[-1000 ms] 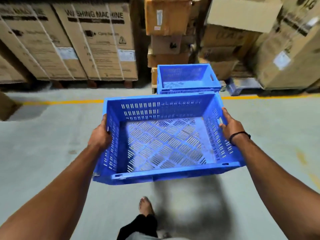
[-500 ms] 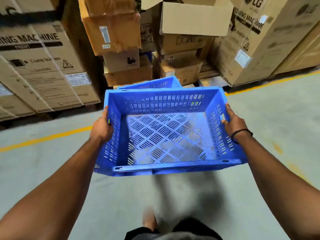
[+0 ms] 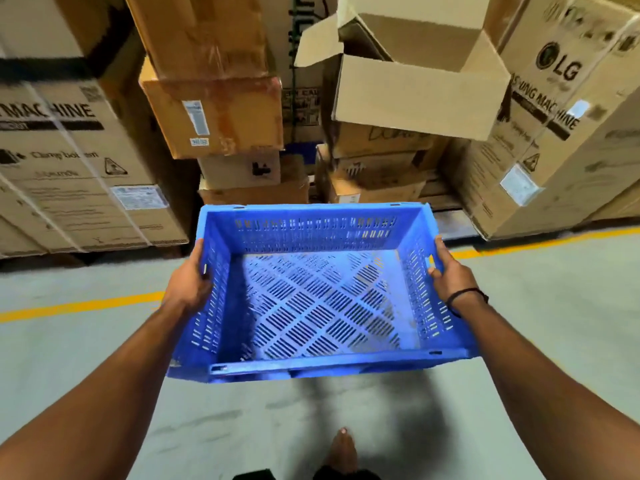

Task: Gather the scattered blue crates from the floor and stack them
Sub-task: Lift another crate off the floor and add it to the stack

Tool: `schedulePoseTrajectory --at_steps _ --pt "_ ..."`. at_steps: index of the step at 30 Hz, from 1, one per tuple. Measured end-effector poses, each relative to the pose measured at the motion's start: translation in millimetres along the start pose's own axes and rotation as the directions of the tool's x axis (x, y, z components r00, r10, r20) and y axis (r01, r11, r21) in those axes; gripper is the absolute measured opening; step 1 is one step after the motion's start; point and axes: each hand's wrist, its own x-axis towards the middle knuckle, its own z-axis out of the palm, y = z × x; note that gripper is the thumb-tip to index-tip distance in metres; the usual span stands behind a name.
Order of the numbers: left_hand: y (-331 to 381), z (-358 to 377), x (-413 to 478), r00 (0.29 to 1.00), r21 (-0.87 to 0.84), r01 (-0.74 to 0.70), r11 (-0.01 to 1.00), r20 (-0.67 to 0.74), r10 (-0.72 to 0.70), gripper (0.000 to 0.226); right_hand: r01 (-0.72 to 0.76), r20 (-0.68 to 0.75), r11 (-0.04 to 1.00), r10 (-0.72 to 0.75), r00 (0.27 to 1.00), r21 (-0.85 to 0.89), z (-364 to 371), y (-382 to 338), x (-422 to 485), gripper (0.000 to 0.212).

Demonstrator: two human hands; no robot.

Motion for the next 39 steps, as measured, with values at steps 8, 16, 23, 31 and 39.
schedulePoseTrajectory --at_steps 8,16,23,31,39 --pt "2 19 78 0.988 0.020 0.142 0.990 -0.071 -0.140 0.072 0.166 0.094 0.986 -0.166 0.982 0.013 29 -53 141 0.069" --pt "-27 46 146 0.989 0.027 0.144 0.989 -0.026 -0.144 0.081 0.094 0.175 0.995 -0.087 0.981 -0.032 95 -59 201 0.074" --pt "-34 55 176 0.987 0.051 0.159 0.986 -0.004 -0.159 0.079 0.154 0.157 0.988 -0.149 0.976 -0.017 110 -57 213 0.073" --pt "-47 53 182 0.997 0.331 -0.001 0.944 0.068 -0.023 0.082 0.423 0.160 0.828 -0.392 0.906 -0.367 118 -44 214 0.076" --pt "-45 63 172 0.996 0.293 0.040 0.955 0.065 -0.062 0.081 0.407 0.188 0.856 -0.364 0.912 -0.320 116 -58 241 0.075"
